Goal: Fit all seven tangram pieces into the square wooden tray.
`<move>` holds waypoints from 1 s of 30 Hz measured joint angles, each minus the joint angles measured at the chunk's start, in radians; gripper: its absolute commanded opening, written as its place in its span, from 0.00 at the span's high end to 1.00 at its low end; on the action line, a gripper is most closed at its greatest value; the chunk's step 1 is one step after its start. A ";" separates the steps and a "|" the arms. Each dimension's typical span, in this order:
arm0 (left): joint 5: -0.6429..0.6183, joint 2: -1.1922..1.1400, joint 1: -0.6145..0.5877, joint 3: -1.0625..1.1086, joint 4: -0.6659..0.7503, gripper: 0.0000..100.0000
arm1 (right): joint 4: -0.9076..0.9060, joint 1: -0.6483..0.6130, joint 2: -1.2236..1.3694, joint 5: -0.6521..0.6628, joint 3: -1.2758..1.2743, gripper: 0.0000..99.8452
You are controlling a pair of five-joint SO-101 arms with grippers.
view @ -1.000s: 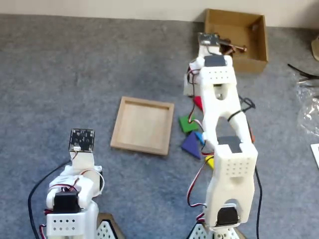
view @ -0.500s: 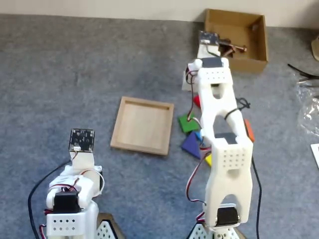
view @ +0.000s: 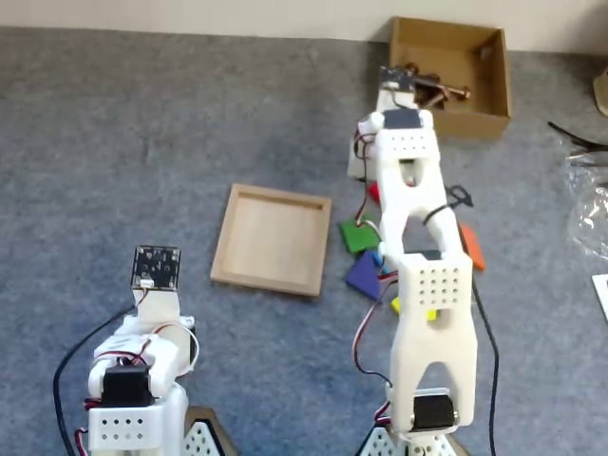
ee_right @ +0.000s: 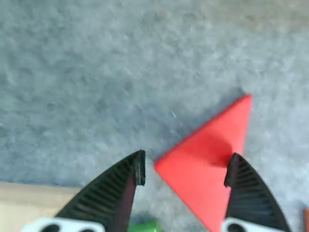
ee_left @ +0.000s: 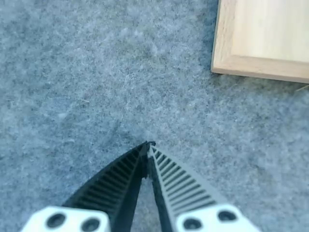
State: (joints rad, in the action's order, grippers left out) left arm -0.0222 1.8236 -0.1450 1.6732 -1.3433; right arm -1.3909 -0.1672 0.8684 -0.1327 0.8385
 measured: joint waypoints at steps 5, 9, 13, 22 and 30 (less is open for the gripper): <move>0.000 0.000 0.000 0.000 0.000 0.99 | -0.075 0.000 0.000 0.000 0.074 0.74; 0.000 0.000 0.000 0.000 0.000 0.99 | -0.081 0.006 0.000 0.011 0.081 0.68; 0.000 0.000 0.000 0.000 0.000 0.99 | -0.081 0.003 0.000 0.015 0.081 0.62; 0.000 0.000 0.000 0.000 0.000 0.99 | -0.080 0.003 0.063 0.015 0.091 0.62; 0.000 0.000 0.000 0.000 0.000 0.99 | -0.080 0.002 0.155 0.017 0.143 0.62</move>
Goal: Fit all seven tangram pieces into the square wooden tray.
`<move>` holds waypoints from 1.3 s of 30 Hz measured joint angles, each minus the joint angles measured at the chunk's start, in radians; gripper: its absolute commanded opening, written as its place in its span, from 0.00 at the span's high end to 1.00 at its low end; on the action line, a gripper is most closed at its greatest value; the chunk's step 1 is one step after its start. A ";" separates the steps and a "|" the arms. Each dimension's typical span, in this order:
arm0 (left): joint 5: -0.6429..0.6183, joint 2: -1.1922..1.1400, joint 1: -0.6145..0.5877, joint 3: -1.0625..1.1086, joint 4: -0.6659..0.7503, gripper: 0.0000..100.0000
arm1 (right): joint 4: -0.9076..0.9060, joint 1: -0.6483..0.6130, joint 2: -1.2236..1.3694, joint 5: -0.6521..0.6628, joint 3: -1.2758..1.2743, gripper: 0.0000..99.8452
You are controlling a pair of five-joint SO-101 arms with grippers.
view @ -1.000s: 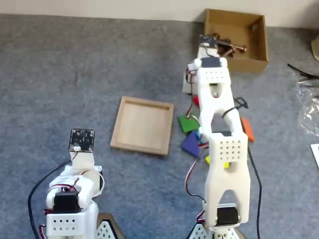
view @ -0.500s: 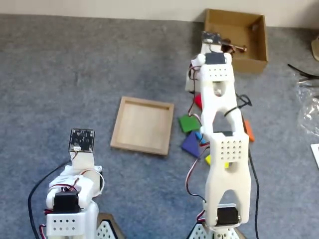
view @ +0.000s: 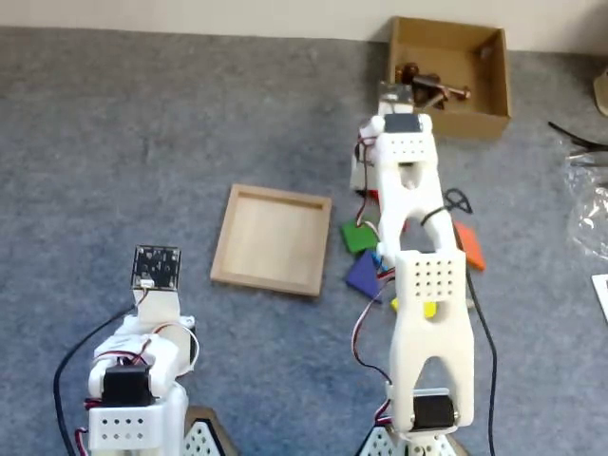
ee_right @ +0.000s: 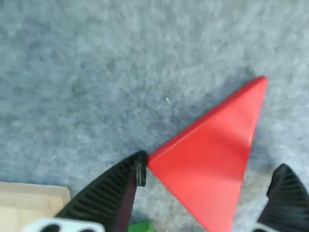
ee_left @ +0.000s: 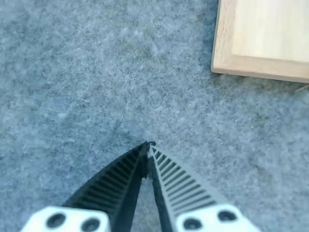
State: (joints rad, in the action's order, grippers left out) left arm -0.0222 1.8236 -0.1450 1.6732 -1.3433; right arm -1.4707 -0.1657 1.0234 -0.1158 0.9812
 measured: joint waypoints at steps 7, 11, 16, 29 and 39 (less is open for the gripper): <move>0.000 0.000 0.000 0.000 0.000 0.99 | -0.002 0.000 0.000 0.000 0.011 0.62; 0.000 0.000 0.000 0.000 0.000 0.99 | -0.002 0.000 0.000 0.000 0.011 0.62; 0.000 0.000 0.000 0.000 0.000 0.99 | -0.002 0.000 0.000 -0.078 0.011 0.62; 0.000 0.002 0.000 0.000 0.000 0.99 | -0.002 0.000 0.000 -0.098 0.011 0.62; 0.000 0.002 0.000 0.000 0.000 0.99 | 0.000 0.000 0.000 -0.098 0.011 0.70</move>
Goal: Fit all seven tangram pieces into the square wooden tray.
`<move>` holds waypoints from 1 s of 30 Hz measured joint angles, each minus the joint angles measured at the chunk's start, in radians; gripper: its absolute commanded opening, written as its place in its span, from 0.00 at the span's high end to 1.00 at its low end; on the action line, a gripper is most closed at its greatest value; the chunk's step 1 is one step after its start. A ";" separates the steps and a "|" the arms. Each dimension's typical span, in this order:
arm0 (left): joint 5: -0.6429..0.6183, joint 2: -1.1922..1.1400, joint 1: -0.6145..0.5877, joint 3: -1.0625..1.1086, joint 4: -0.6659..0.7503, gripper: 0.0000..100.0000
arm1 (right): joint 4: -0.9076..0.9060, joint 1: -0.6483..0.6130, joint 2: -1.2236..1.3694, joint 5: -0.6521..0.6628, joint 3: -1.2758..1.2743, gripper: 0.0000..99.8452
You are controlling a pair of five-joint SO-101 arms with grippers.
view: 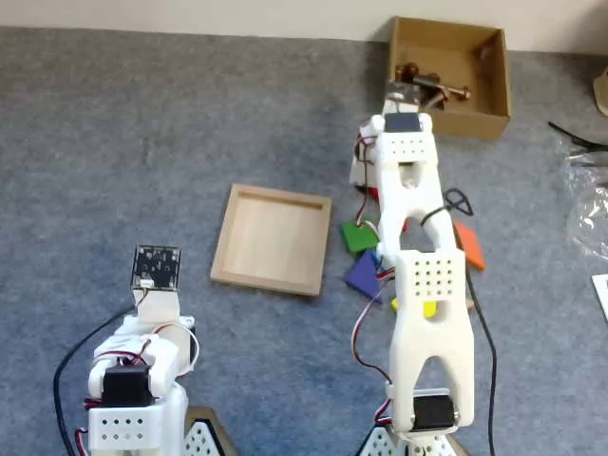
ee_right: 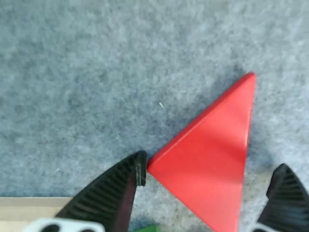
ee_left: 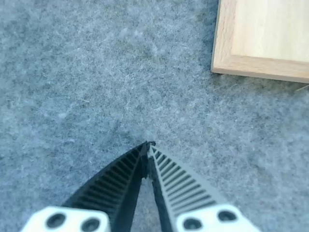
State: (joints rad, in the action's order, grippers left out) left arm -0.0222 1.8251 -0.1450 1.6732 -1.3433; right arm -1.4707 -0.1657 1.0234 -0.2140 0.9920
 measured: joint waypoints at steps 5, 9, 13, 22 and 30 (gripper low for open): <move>0.000 0.000 0.000 0.000 0.000 0.99 | 0.000 0.011 0.000 0.000 0.000 0.82; 0.000 0.000 0.000 0.000 0.000 0.99 | 0.000 0.028 0.000 0.000 0.000 0.82; 0.000 0.000 0.000 0.000 0.000 0.99 | 0.000 0.031 0.000 0.000 0.000 0.82; 0.000 0.000 0.000 0.000 0.000 0.99 | -0.008 0.031 0.000 0.002 0.002 0.83; 0.000 0.000 0.000 0.000 0.000 0.99 | -0.087 0.031 0.000 0.247 0.003 0.83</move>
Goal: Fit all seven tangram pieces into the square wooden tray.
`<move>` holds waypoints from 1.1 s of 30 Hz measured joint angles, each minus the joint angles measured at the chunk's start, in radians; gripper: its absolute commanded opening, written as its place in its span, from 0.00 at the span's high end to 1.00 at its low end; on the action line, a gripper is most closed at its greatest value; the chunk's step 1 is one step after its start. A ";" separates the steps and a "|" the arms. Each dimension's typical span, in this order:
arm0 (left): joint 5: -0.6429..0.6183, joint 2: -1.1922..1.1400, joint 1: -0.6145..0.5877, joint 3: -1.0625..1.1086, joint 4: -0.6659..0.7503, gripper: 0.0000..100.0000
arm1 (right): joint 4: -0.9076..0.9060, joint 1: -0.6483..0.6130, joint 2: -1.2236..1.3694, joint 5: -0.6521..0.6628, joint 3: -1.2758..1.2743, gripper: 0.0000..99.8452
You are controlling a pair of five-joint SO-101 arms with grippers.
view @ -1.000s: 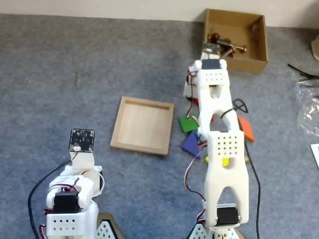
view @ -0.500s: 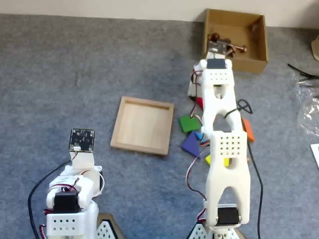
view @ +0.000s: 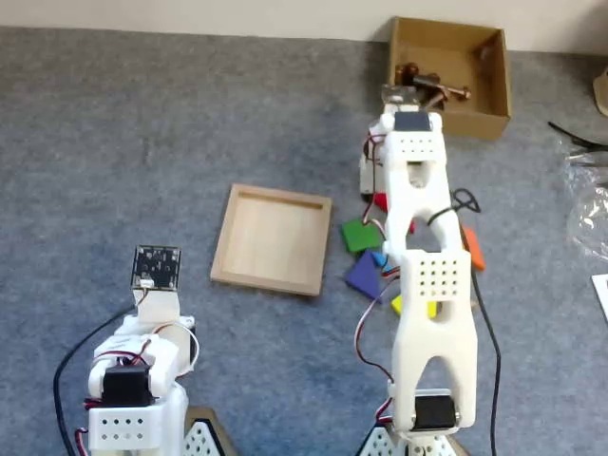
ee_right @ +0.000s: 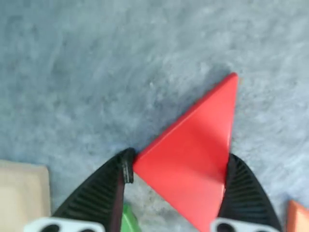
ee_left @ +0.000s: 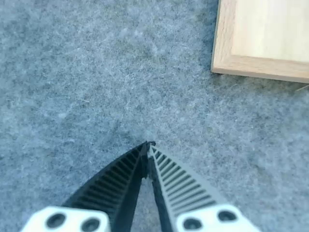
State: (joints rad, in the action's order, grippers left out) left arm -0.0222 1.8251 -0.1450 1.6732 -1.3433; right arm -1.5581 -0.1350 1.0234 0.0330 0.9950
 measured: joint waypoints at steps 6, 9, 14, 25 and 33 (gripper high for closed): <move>0.000 0.000 0.000 0.000 0.000 0.99 | -0.029 0.020 0.000 0.167 0.000 0.83; 0.000 0.000 0.000 0.000 0.000 0.99 | -0.041 0.025 0.000 0.232 0.000 0.83; 0.000 0.000 0.000 0.000 0.000 0.99 | -0.043 0.025 -0.002 0.253 0.000 0.83; 0.000 0.000 0.000 0.000 0.000 0.99 | -0.044 0.025 -0.002 0.258 0.000 0.83; 0.000 0.000 0.000 0.000 0.000 0.99 | -0.044 0.035 -0.002 0.350 0.000 0.95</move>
State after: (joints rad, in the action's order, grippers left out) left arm -0.0222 1.8251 -0.1450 1.6732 -1.3433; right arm -1.6026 -0.0997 1.0219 0.3828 0.9950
